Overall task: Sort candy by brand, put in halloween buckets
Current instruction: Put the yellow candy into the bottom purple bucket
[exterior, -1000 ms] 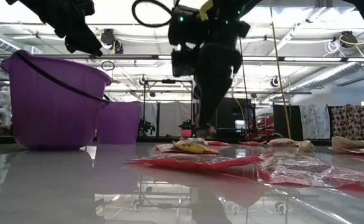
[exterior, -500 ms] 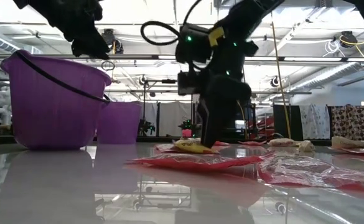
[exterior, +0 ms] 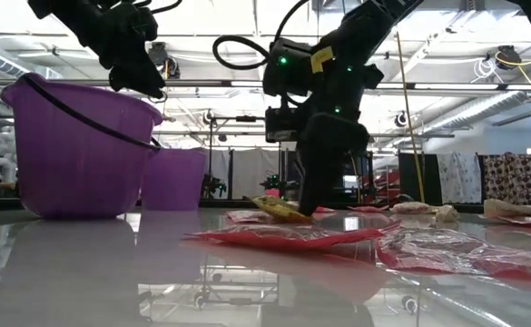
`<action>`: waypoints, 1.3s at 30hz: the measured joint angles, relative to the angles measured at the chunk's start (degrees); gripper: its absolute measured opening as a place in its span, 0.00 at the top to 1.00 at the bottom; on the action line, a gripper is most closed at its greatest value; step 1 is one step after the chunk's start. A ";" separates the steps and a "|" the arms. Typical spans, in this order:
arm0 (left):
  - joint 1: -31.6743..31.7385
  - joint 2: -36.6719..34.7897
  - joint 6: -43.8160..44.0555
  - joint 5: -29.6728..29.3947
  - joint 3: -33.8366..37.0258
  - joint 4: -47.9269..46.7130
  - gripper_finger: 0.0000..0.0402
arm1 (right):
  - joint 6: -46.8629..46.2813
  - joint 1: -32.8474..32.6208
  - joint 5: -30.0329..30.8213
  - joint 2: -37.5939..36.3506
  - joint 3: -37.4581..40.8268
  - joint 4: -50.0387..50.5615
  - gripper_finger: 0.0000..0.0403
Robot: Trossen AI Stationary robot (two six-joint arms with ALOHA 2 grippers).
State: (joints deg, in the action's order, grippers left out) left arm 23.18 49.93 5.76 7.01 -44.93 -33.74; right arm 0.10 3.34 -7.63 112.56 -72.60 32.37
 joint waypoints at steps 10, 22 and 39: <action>-0.01 -0.02 -0.10 -0.51 0.00 0.44 0.52 | 6.68 0.19 2.40 -6.14 -8.78 0.49 1.00; 0.04 -0.03 -0.50 -1.22 0.00 0.06 0.52 | 7.85 1.04 2.84 -2.39 -12.22 -38.09 1.00; 0.07 -0.24 -4.24 -1.25 0.00 -9.61 0.52 | -11.96 1.59 -6.88 13.20 -17.65 -61.58 1.00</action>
State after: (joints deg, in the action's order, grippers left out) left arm 23.24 49.69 1.51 5.76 -44.93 -43.35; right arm -11.87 4.93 -14.51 125.76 -90.25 -29.21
